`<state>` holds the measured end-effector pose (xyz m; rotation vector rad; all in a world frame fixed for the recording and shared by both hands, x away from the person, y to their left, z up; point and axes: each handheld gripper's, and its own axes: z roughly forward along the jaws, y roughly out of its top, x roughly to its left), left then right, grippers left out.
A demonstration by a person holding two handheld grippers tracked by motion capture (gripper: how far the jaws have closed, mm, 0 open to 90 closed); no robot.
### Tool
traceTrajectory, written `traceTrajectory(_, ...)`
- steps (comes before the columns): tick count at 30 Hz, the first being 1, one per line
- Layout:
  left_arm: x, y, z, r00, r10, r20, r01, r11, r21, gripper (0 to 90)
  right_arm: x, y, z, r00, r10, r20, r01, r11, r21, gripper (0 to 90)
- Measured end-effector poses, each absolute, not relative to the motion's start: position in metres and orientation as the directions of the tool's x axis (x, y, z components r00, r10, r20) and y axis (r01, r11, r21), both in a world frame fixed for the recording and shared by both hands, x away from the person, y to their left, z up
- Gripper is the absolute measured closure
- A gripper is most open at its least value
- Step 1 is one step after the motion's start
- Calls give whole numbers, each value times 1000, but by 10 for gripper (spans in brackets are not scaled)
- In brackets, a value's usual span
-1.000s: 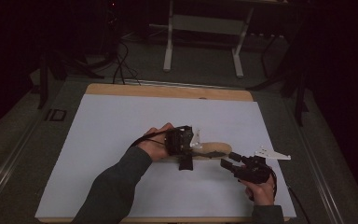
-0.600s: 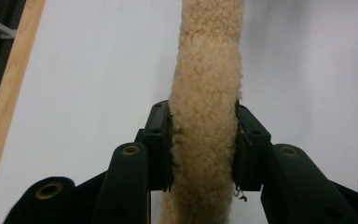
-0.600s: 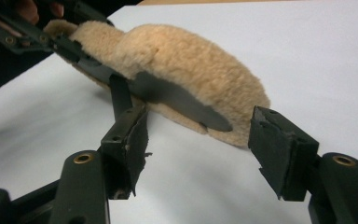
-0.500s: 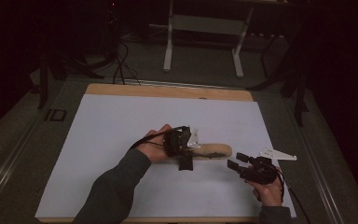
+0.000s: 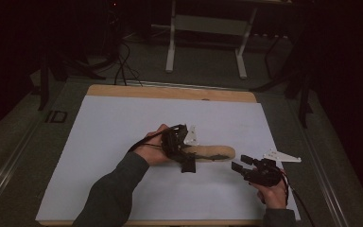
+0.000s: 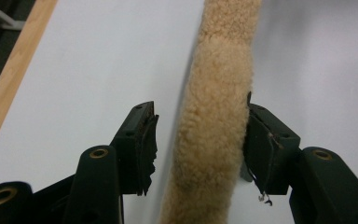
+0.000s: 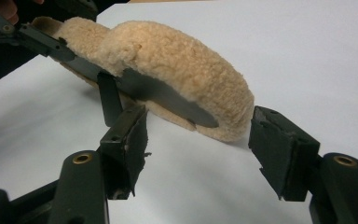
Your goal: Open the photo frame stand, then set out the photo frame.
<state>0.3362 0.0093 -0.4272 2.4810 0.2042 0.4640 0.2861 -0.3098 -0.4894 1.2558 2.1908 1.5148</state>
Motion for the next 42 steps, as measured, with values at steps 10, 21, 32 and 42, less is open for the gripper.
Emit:
traceTrajectory(10,334,27,-416,924,330,192,106,-706,700,490,287,-312,-491,-609,736,295,538,110,836,366)
traceTrajectory(21,334,53,-409,908,417,39,230,-573,786,568,289,-309,-494,-601,751,273,546,136,826,367)
traceTrajectory(32,322,79,-415,870,490,-43,304,-466,831,592,291,-309,-496,-579,773,258,560,147,816,395)
traceTrajectory(42,307,102,-424,851,521,-74,329,-417,847,616,293,-311,-497,-541,806,239,578,150,802,504)
